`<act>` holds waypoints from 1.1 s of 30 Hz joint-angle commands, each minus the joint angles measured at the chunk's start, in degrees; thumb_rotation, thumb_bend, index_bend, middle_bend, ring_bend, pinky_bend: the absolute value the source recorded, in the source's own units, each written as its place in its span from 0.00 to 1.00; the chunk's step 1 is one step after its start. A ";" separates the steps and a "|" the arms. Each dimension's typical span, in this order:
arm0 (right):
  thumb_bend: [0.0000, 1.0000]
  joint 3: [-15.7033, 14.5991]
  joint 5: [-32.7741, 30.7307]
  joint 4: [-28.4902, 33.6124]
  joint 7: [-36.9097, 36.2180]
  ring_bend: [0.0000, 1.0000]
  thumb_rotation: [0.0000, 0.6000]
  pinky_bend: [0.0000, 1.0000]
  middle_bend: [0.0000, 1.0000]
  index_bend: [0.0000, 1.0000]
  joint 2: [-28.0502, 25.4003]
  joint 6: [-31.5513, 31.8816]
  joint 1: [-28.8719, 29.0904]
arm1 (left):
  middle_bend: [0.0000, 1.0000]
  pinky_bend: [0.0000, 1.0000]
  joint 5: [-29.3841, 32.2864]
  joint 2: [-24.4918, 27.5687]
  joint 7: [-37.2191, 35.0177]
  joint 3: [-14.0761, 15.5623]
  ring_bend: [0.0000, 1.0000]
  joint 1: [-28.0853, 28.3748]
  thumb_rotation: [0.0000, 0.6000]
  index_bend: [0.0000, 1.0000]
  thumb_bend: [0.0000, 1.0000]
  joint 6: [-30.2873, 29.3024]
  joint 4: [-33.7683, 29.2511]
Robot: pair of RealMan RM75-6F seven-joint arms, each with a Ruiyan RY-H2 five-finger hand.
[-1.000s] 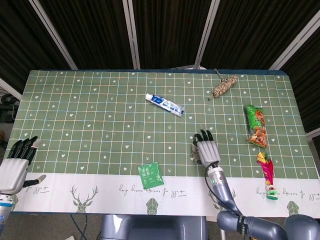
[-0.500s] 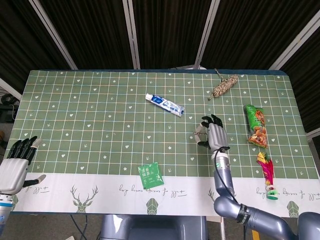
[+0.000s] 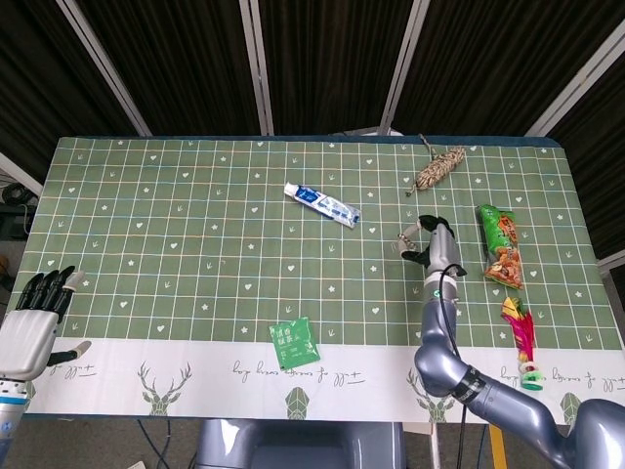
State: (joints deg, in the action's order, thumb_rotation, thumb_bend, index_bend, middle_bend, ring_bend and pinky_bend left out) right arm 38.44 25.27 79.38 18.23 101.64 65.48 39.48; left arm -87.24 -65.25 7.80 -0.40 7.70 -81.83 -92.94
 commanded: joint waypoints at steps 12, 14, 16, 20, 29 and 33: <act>0.34 -0.81 -0.37 -7.59 -3.74 0.00 1.00 0.01 0.19 0.62 5.51 -1.34 4.25 | 0.00 0.00 0.80 0.33 -0.42 -0.02 0.00 0.13 1.00 0.00 0.06 0.84 -0.51; 0.34 -1.03 0.17 -9.27 -4.11 0.00 1.00 0.01 0.19 0.62 6.32 -1.72 5.03 | 0.00 0.00 0.92 0.44 -0.49 -0.02 0.00 0.19 1.00 0.00 0.05 1.03 -0.61; 0.34 -1.11 0.52 -10.62 -4.38 0.00 1.00 0.01 0.19 0.62 6.89 -2.09 5.63 | 0.00 0.00 0.95 0.49 -0.56 -0.01 0.00 0.20 1.00 0.00 0.05 1.08 -0.64; 0.35 -0.95 0.60 -12.67 -5.05 0.00 1.00 0.01 0.19 0.62 7.91 -2.90 6.53 | 0.00 0.00 1.08 0.53 -0.63 -0.01 0.00 0.22 1.00 0.00 0.05 1.21 -0.71; 0.35 -0.97 0.49 -16.10 -5.44 0.00 1.00 0.01 0.19 0.62 9.14 -4.30 7.61 | 0.00 0.00 1.13 0.58 -0.55 0.01 0.00 0.23 1.00 0.00 0.05 1.26 -0.87; 0.35 -0.85 0.54 -17.12 -5.55 0.00 1.00 0.01 0.19 0.62 9.22 -4.69 7.82 | 0.00 0.00 1.24 0.56 -0.56 -0.02 0.00 0.24 1.00 0.00 0.05 1.32 -0.89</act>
State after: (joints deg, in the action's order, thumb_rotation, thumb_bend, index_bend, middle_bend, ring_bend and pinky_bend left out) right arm 37.58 25.79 62.36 12.70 110.84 60.87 47.25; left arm -86.01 -64.68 7.24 -0.42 7.94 -80.50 -93.83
